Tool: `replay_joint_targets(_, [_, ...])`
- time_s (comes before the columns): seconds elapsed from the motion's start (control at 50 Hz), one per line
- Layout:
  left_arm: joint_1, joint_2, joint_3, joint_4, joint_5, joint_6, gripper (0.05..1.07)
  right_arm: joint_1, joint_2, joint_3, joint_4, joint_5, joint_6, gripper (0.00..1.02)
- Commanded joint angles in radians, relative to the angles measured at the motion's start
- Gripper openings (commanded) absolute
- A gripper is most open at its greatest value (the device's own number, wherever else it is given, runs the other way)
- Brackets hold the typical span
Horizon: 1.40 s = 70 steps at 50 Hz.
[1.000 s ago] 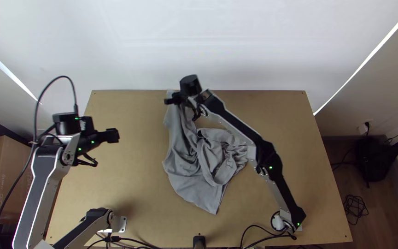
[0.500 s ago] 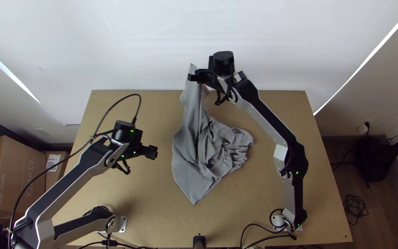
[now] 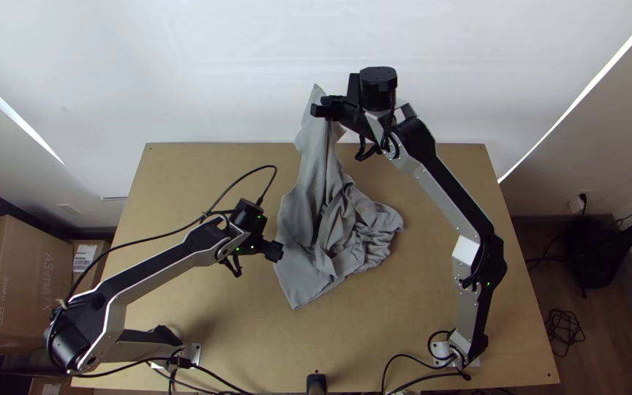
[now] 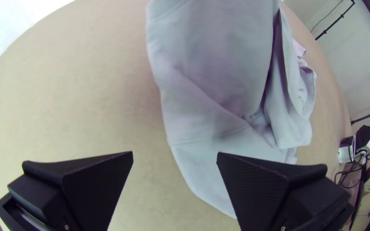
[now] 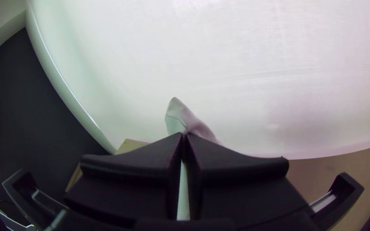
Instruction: Fold the t-shirt
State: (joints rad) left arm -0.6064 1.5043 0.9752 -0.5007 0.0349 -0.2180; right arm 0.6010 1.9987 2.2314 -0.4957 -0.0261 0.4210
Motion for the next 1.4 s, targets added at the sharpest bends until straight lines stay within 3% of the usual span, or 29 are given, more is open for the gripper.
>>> replay_joint_targets(0.0, [-0.013, 0.057, 0.037, 0.027, 0.034, -0.035, 1.01, -0.017, -0.043, -0.018, 0.002, 0.006, -0.01, 0.02])
replay_joint_targets(0.2, [-0.02, 0.152, 0.069, 0.06, 0.049, -0.038, 0.99, -0.023, -0.046, -0.023, -0.003, 0.006, -0.014, 0.02])
replay_joint_targets(0.32, [-0.018, 0.16, 0.03, 0.182, 0.049, -0.038, 0.49, -0.023, -0.058, -0.023, -0.01, 0.006, -0.013, 0.02])
replay_joint_targets(0.4, [-0.018, 0.165, 0.008, 0.223, 0.048, -0.029, 0.29, -0.026, -0.072, -0.03, -0.015, 0.008, -0.011, 0.02])
replay_joint_targets(0.44, [-0.016, 0.168, 0.002, 0.238, 0.049, -0.029, 0.1, -0.029, -0.081, -0.038, -0.015, 0.006, -0.01, 0.02])
replay_joint_targets(0.46, [-0.015, 0.168, -0.003, 0.251, 0.048, -0.029, 0.07, -0.03, -0.087, -0.044, -0.015, 0.008, -0.01, 0.02])
replay_joint_targets(0.72, [0.137, 0.068, -0.004, 0.26, 0.049, -0.02, 0.08, -0.106, -0.207, -0.211, -0.012, 0.006, -0.018, 0.02])
replay_joint_targets(0.98, [0.384, -0.124, 0.097, 0.192, 0.048, 0.011, 0.08, -0.178, -0.313, -0.282, -0.007, 0.008, -0.067, 0.02])
replay_joint_targets(1.14, [0.459, -0.273, 0.134, 0.202, 0.03, 0.026, 0.08, -0.198, -0.405, -0.331, 0.002, 0.009, -0.102, 0.02])
replay_joint_targets(1.22, [0.487, -0.348, 0.16, 0.215, 0.03, 0.022, 0.08, -0.201, -0.482, -0.391, 0.06, 0.025, -0.148, 0.02])
replay_joint_targets(1.38, [0.553, -0.481, 0.22, 0.235, 0.026, 0.014, 0.08, -0.199, -0.672, -0.546, 0.253, 0.049, -0.179, 0.02])
